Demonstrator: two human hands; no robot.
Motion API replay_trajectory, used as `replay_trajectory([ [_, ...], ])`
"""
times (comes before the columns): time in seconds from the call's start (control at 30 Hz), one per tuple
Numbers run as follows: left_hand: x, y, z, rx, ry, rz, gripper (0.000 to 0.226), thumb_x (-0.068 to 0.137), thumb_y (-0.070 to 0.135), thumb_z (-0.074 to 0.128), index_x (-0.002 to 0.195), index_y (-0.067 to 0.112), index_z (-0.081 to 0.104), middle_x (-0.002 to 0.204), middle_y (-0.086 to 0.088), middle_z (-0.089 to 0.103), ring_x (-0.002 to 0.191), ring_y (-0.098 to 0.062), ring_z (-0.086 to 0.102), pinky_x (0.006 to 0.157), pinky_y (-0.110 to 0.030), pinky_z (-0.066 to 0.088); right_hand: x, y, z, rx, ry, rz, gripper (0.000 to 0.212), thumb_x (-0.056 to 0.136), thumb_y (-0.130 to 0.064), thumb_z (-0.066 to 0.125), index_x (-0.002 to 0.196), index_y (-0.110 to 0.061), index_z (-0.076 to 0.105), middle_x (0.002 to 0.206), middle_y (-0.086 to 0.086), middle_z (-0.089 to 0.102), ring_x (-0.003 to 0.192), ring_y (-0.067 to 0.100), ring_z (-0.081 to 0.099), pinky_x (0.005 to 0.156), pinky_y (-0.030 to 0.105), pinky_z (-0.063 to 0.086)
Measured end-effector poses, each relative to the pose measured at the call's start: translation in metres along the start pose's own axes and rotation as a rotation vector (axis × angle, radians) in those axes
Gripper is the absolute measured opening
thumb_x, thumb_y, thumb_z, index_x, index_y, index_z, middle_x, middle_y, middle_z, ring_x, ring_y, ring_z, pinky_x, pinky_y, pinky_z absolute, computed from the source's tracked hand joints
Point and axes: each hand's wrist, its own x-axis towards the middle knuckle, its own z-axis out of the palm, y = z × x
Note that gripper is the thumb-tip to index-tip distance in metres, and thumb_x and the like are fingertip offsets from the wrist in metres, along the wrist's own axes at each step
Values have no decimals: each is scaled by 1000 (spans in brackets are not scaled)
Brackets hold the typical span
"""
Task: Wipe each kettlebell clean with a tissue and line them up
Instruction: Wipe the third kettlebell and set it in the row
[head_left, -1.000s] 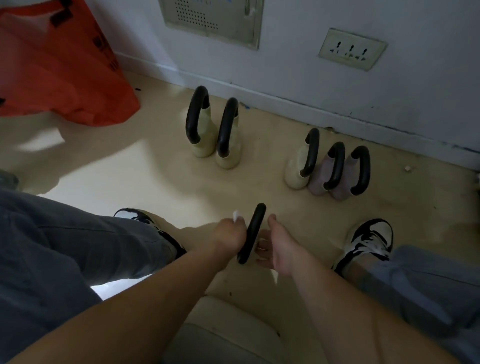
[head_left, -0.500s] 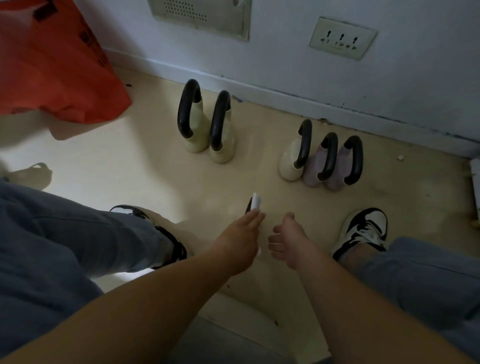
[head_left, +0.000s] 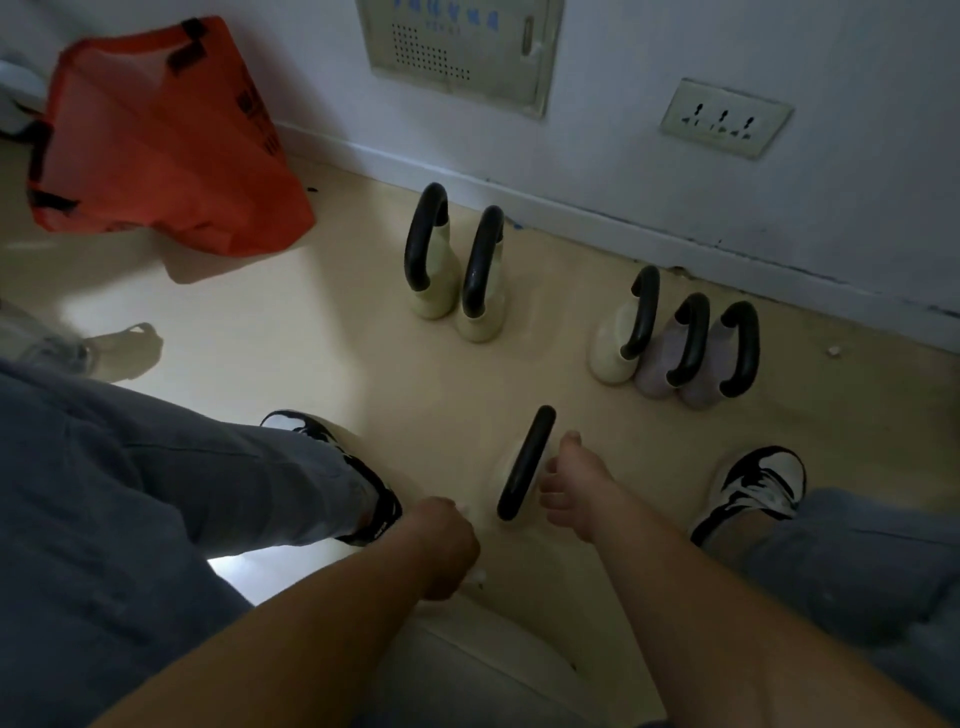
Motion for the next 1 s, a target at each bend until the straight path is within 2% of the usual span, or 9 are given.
replay_trajectory([
  [0.17, 11, -26, -15, -972, 229, -523, 49, 105, 49, 32, 94, 10, 60, 94, -9, 63, 87, -27, 63, 79, -35, 52, -1, 0, -7, 55, -42, 49, 69, 107, -59, 25, 139, -4, 52, 127, 18, 62, 112, 35, 63, 82, 37, 47],
  [0.3, 22, -17, -59, -1472, 404, -491, 52, 107, 45, 31, 88, 10, 63, 93, -11, 68, 85, -25, 65, 79, -34, 52, 7, -3, -14, 108, -38, 16, 62, 107, -56, 31, 128, -4, 58, 112, 15, 66, 98, 33, 65, 85, 42, 52],
  [0.4, 29, 1, -86, -1920, 387, -406, 49, 108, 37, 33, 81, 7, 60, 75, -11, 63, 54, -16, 62, 52, -20, 49, 11, -8, -18, 139, -75, 19, 59, 108, -52, 34, 124, -3, 61, 106, 16, 70, 95, 32, 68, 77, 40, 55],
  [0.53, 54, 0, -101, -2282, 247, -377, 66, 103, 58, 23, 70, 10, 53, 65, -17, 51, 51, -27, 50, 51, -30, 38, 18, -13, -17, 228, -174, 58, 64, 109, -54, 31, 128, -3, 64, 121, 18, 70, 114, 34, 64, 102, 47, 50],
  [0.6, 66, -6, -108, -2319, 298, -426, 78, 98, 68, 19, 65, 7, 55, 60, -18, 49, 53, -30, 48, 55, -35, 37, 23, -17, -15, 291, -213, 84, 65, 107, -58, 30, 123, -7, 66, 115, 16, 73, 115, 32, 64, 106, 47, 49],
  [0.7, 61, -4, -107, -2147, 338, -536, 66, 107, 48, 26, 71, 7, 64, 72, -17, 65, 65, -29, 61, 64, -31, 49, 24, -24, -13, 301, -243, 145, 68, 106, -60, 25, 108, -13, 74, 88, 8, 80, 101, 28, 68, 92, 41, 51],
  [0.83, 51, 3, -113, -2111, 293, -596, 59, 110, 39, 22, 87, 2, 62, 66, -10, 65, 53, -16, 61, 41, -15, 45, 20, -23, -11, 267, -236, 207, 63, 105, -47, 28, 97, -14, 81, 84, 11, 80, 100, 30, 69, 80, 38, 53],
  [0.9, 57, -2, -124, -2147, 288, -688, 56, 111, 35, 23, 79, 1, 54, 46, -6, 58, 33, -10, 54, 29, -11, 35, 16, -31, -5, 275, -249, 202, 60, 101, -37, 30, 89, -17, 85, 94, 9, 79, 104, 31, 67, 85, 36, 52],
  [1.0, 65, -13, -135, -2196, 264, -789, 53, 110, 34, 28, 76, 2, 52, 49, -11, 57, 23, -7, 49, 25, -12, 33, 13, -48, 2, 270, -205, 171, 45, 92, -29, 42, 92, -12, 83, 97, 12, 78, 99, 34, 68, 82, 35, 50],
])
